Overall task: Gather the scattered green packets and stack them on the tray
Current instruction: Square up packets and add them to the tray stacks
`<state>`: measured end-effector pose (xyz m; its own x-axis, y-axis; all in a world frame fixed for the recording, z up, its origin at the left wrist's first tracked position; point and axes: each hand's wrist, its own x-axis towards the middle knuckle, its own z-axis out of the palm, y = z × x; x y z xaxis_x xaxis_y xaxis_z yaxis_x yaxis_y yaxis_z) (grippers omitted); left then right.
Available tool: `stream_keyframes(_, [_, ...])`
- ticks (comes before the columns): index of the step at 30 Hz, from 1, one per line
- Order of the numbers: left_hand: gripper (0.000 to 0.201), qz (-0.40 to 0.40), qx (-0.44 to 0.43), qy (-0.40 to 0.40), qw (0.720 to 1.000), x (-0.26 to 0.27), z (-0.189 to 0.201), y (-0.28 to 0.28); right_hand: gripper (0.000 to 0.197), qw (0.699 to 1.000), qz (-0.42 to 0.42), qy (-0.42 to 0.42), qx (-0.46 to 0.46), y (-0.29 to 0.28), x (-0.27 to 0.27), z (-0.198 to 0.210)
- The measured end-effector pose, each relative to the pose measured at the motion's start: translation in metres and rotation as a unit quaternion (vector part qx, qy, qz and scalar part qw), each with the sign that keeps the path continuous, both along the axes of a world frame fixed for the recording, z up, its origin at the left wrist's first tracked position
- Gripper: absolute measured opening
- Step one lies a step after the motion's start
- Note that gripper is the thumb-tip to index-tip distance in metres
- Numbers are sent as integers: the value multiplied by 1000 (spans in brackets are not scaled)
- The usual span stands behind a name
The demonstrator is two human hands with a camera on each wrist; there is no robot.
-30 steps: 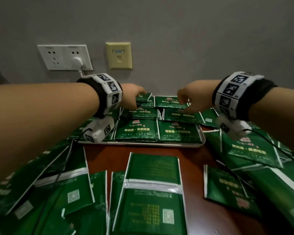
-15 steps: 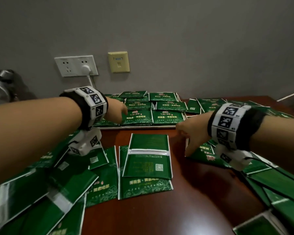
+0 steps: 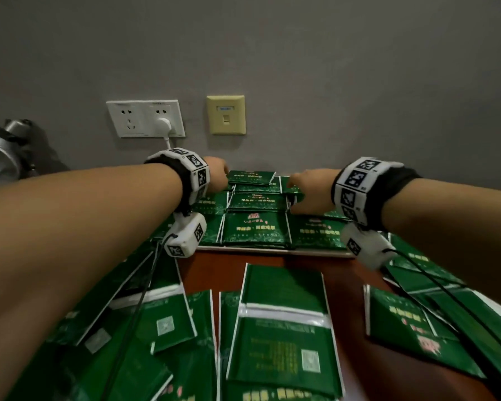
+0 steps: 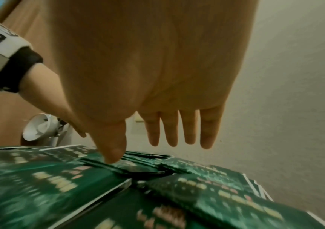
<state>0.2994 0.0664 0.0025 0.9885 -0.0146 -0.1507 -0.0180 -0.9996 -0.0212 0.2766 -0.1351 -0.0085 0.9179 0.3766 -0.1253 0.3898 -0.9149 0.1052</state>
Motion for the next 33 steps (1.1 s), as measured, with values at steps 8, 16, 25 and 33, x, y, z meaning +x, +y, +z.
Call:
stream_keyframes(8, [10,30,-48,-13,998,86,-32,8,56,1000,-7,22,10,34,73,-17])
stream_keyframes(16, [4,-9,-64,-11,998,76,-21,1,49,1000,3,26,-6,26,62,-11])
stream_keyframes(25, [31,-86,-1,-11,996,-33,9,-30,36,992,26,70,-102,-46,-70,3])
stream_keyframes(33, [62,-241,44,102,964,-180,-34,-66,69,969,-30,118,-213,-85,-166,-32])
